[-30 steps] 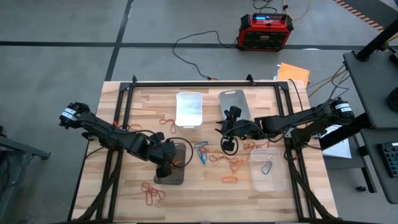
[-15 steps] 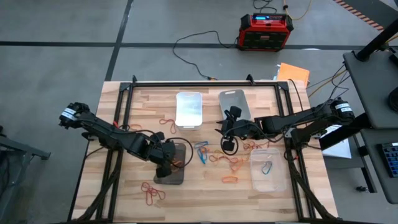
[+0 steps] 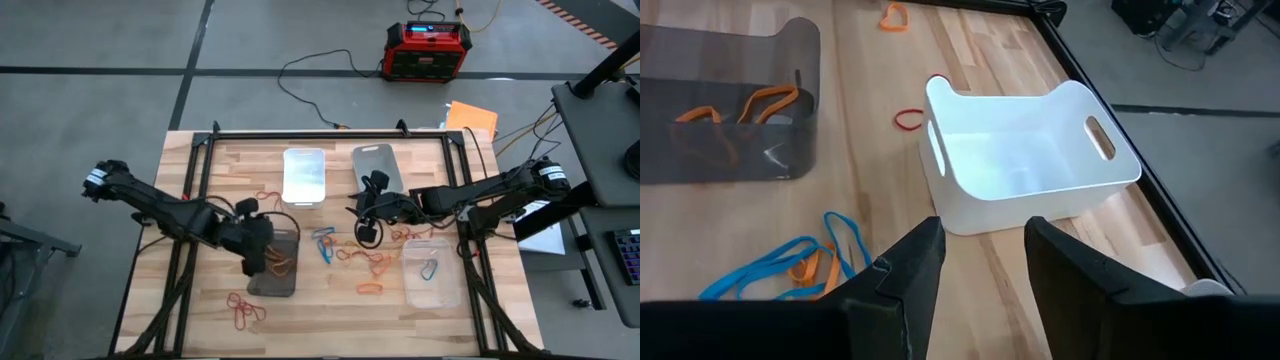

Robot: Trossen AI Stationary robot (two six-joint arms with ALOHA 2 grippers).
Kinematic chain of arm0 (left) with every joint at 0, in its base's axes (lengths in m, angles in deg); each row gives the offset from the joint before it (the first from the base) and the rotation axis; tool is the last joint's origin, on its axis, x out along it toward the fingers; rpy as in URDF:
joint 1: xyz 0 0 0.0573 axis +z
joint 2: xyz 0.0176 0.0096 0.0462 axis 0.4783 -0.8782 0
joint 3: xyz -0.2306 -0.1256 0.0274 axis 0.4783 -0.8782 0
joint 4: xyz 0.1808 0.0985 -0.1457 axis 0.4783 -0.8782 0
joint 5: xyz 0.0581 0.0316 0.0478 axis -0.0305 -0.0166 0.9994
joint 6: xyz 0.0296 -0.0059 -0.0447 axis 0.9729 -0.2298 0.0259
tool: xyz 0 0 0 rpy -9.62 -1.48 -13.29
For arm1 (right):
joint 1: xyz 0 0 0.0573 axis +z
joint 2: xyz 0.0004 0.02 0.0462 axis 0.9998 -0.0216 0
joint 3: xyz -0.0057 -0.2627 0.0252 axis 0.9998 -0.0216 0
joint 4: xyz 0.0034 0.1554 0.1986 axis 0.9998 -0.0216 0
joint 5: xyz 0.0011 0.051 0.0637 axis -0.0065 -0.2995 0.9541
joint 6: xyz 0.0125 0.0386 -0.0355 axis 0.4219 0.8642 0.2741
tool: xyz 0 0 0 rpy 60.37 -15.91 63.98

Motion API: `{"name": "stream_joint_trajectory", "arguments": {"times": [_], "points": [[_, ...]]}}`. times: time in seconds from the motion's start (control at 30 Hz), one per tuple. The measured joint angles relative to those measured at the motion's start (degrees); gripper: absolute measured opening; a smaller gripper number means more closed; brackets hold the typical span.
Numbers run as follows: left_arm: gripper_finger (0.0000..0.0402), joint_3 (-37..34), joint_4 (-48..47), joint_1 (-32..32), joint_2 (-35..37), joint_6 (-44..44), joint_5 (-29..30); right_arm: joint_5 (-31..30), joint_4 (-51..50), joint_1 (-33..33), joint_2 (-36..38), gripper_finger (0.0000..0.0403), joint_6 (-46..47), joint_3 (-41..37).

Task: Sort rubber bands into baskets
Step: Put the blue rubber band into the transparent bin

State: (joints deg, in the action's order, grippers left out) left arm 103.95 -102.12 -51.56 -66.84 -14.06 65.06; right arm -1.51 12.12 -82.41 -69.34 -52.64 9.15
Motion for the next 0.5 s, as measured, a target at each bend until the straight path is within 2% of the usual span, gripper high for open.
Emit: {"name": "stream_joint_trajectory", "arguments": {"times": [0.23,0.5], "points": [[0.0114,-6.3,1.5,0.2,9.2,2.9,4.6,0.0,0.9,0.0,0.0,0.0139,1.8,0.0],[0.0114,-16.4,7.9,3.4,19.3,5.4,4.9,0.0,2.0,0.0,0.0,0.0139,4.7,0.1]]}}
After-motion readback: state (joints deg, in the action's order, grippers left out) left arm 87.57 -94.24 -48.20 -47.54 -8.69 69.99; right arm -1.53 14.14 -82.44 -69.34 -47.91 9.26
